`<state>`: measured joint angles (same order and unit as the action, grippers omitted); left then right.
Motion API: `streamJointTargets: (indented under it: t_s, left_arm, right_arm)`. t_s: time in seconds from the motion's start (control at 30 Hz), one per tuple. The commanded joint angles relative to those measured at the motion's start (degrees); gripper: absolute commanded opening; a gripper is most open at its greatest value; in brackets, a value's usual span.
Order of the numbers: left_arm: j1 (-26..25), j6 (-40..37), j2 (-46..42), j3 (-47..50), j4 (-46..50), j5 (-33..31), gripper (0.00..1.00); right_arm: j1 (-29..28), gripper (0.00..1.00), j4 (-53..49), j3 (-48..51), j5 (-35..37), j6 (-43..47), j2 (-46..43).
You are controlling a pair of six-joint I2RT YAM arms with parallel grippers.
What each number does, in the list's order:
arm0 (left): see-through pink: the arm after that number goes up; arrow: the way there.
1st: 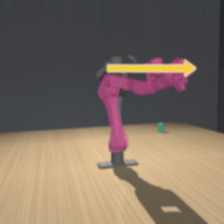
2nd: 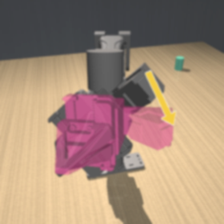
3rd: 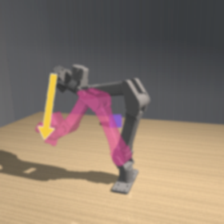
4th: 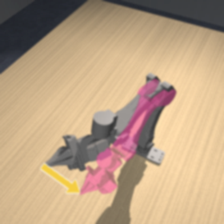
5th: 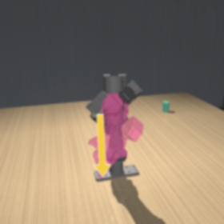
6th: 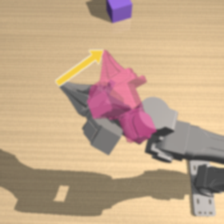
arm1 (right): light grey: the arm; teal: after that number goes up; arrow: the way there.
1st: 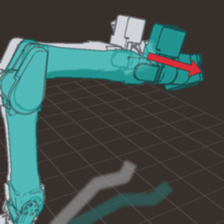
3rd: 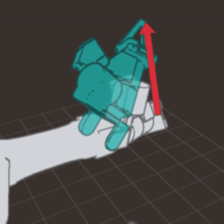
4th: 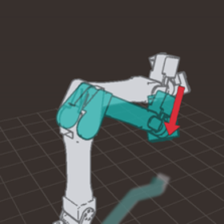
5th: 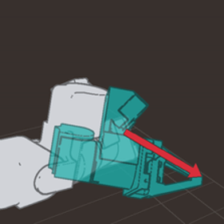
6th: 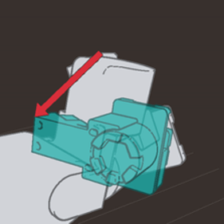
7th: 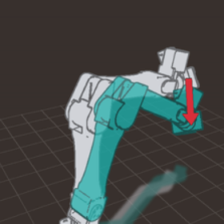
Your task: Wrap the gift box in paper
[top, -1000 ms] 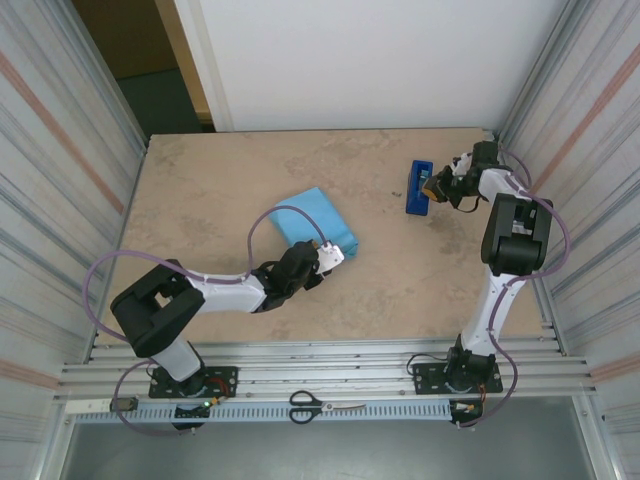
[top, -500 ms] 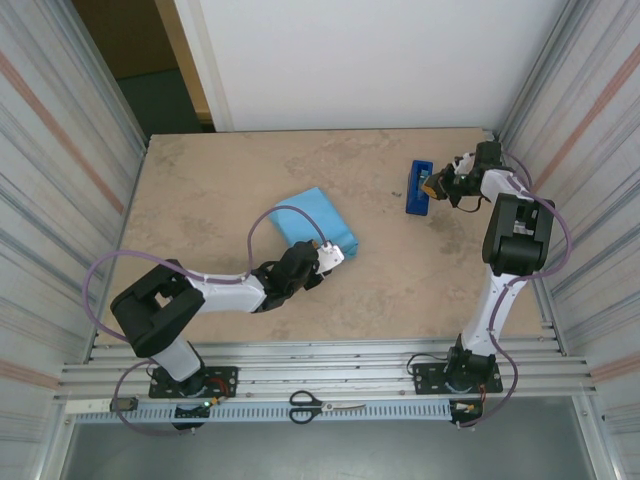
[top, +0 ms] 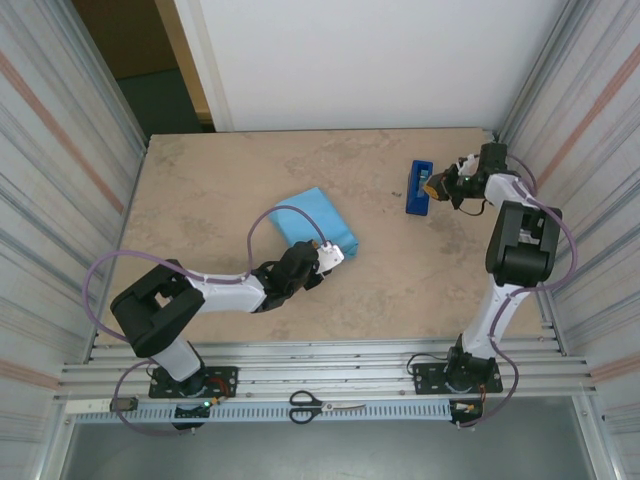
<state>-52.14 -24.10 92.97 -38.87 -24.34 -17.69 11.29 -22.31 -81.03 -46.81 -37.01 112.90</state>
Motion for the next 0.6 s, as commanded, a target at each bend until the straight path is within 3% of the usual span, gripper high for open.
streamJointTargets:
  t_s: [0.0, 0.3, 0.57]
  left_arm:
    - [-0.36, 2.09, 2.68, 2.57, 6.92, 3.94, 0.45]
    - [-0.35, 1.95, 2.60, 2.60, 6.94, 4.16, 0.45]
    - [-0.41, 2.08, 2.57, 2.66, 7.11, 4.26, 0.45]
  right_arm:
    - [-0.04, 0.00, -3.00, 4.45, -3.43, 1.23, -4.89]
    - [-0.13, 0.00, -2.79, 14.80, -1.56, 3.09, -10.92]
    - [-0.21, 0.00, -0.27, 17.02, 0.16, 3.44, -9.28]
